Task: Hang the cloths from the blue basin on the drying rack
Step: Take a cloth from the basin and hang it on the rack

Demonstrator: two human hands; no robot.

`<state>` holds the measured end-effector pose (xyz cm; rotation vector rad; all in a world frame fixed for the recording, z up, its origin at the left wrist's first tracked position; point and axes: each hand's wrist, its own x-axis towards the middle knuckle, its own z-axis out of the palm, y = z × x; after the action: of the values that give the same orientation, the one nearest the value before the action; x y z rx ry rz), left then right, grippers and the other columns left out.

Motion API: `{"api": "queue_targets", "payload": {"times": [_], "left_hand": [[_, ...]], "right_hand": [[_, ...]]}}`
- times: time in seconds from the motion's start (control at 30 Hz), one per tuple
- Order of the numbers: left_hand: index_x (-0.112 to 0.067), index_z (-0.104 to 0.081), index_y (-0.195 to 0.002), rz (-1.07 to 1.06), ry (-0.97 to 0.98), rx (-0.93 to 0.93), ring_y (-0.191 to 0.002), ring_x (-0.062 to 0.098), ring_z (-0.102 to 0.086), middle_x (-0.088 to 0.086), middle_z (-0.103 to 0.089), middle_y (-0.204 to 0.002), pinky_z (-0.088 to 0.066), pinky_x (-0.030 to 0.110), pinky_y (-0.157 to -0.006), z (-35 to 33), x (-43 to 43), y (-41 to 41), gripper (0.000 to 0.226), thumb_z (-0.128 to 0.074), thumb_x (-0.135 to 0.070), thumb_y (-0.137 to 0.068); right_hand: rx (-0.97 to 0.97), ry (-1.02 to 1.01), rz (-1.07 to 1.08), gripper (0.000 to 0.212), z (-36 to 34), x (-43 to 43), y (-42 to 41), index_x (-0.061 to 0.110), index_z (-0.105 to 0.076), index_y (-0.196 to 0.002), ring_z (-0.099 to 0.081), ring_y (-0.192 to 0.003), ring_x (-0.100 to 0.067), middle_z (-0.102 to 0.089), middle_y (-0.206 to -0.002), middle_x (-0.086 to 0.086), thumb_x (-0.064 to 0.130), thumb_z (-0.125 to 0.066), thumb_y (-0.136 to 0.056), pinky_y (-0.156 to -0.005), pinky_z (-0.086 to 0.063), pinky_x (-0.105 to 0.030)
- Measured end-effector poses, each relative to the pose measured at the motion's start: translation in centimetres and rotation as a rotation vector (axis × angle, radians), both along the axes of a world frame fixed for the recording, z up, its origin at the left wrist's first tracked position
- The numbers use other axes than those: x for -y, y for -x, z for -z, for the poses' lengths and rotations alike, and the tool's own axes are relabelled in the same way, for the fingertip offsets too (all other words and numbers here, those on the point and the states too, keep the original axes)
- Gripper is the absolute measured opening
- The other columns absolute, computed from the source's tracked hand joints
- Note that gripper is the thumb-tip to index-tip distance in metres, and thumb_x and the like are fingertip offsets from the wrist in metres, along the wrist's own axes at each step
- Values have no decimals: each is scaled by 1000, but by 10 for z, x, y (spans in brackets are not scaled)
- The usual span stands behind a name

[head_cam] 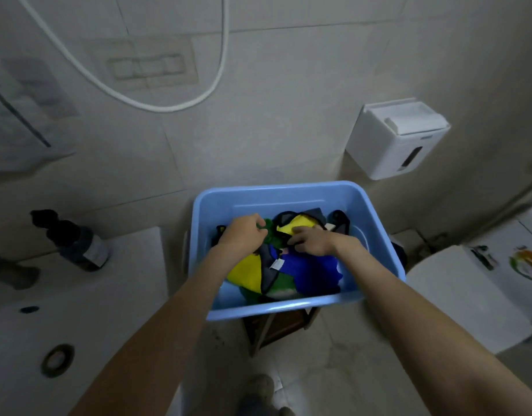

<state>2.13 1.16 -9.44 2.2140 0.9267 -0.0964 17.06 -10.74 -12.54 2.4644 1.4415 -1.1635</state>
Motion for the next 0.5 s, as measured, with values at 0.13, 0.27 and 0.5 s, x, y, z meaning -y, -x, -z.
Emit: {"api": "queue_targets", "payload": {"times": [0.13, 0.27, 0.5], "left_hand": [[-17, -58, -123, 65, 28, -28, -110, 26, -57, 11, -62, -121, -46, 33, -93, 7, -8, -17, 31, -56, -19, -92], [-24, -39, -142, 175, 65, -23, -121, 28, -51, 11, -51, -137, -42, 34, -97, 8, -8, -32, 59, -62, -18, -89], [-11, -58, -109, 180, 74, 263, -94, 27, -58, 14, -61, -98, -36, 31, -69, -15, 0, -57, 21, -56, -23, -93]], "right_hand": [[-113, -124, 184, 40, 1, -4, -12, 19, -52, -135, -34, -136, -24, -40, -148, -2, 14, -43, -96, -110, -26, -30], [-303, -462, 415, 32, -33, 2, -13, 10, -67, -115, -54, -112, -5, -62, -124, 0, -1, -45, -94, -101, -35, -14], [-346, -708, 381, 36, -106, 19, -15, 12, -68, -108, -53, -59, 1, -64, -78, 17, -9, -43, -93, -62, -37, -14]]}}
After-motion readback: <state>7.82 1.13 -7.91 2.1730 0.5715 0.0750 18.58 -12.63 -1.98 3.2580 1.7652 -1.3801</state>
